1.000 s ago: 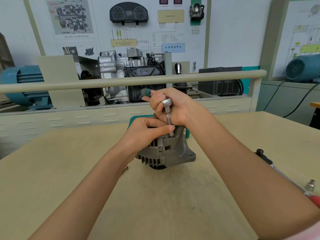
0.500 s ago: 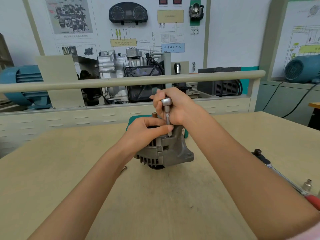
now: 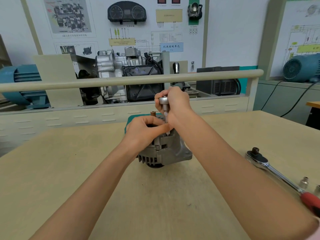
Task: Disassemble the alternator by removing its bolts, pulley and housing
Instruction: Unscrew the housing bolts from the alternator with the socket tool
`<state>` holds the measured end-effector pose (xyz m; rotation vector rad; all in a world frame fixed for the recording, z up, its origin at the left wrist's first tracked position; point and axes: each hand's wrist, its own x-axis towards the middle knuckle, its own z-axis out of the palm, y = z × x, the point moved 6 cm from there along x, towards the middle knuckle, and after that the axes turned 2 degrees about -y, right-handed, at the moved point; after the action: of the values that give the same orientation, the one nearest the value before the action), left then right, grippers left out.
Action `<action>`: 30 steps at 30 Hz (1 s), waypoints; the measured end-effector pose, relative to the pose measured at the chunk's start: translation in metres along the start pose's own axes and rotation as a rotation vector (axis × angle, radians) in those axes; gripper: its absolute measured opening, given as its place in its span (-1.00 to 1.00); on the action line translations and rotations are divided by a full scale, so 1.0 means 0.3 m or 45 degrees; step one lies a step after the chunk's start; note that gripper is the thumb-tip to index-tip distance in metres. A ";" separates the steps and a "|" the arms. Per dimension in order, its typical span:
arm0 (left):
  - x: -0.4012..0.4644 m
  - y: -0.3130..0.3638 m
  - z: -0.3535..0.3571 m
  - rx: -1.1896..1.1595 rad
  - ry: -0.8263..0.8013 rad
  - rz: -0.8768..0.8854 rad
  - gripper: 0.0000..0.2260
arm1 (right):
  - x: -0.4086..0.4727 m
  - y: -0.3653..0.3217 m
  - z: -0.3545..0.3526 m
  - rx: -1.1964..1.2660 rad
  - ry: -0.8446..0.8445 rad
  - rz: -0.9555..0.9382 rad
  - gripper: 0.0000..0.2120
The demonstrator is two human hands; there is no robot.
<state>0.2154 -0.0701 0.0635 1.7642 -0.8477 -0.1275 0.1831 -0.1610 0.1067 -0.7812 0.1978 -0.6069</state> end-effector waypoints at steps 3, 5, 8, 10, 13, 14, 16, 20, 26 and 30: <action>-0.001 -0.002 -0.002 0.020 -0.086 -0.022 -0.80 | -0.008 0.014 0.014 0.016 -0.186 0.268 -0.72; -0.004 -0.002 -0.003 0.025 -0.119 -0.019 -0.83 | -0.012 0.020 0.020 0.023 -0.250 0.341 -0.72; -0.008 0.002 -0.006 0.002 -0.095 -0.004 -0.86 | -0.013 0.021 0.022 0.060 -0.258 0.344 -0.71; -0.008 0.001 -0.005 -0.006 -0.065 -0.001 -0.85 | -0.011 0.018 0.018 0.061 -0.222 0.286 -0.69; -0.009 0.004 0.001 0.032 0.042 0.017 -0.95 | -0.001 -0.003 -0.004 0.028 0.005 -0.038 -0.77; -0.008 0.005 0.003 0.057 0.094 0.030 -0.94 | -0.001 -0.011 -0.015 0.014 0.106 -0.169 -0.82; -0.006 0.006 0.010 0.076 0.142 0.043 -0.87 | 0.000 -0.018 -0.028 0.008 0.194 -0.295 -0.85; -0.004 0.005 0.008 0.062 0.032 0.048 -0.95 | 0.006 -0.005 -0.008 -0.028 0.026 -0.062 -0.77; -0.015 0.001 0.003 -0.027 -0.045 0.038 -0.92 | -0.018 0.022 0.029 -0.040 -0.401 0.466 -0.83; -0.010 0.001 0.009 -0.030 0.006 0.019 -0.90 | -0.004 0.009 0.012 0.024 -0.136 0.121 -0.79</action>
<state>0.2115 -0.0705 0.0618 1.7354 -0.8531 -0.1229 0.1847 -0.1568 0.1072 -0.7793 0.1304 -0.4753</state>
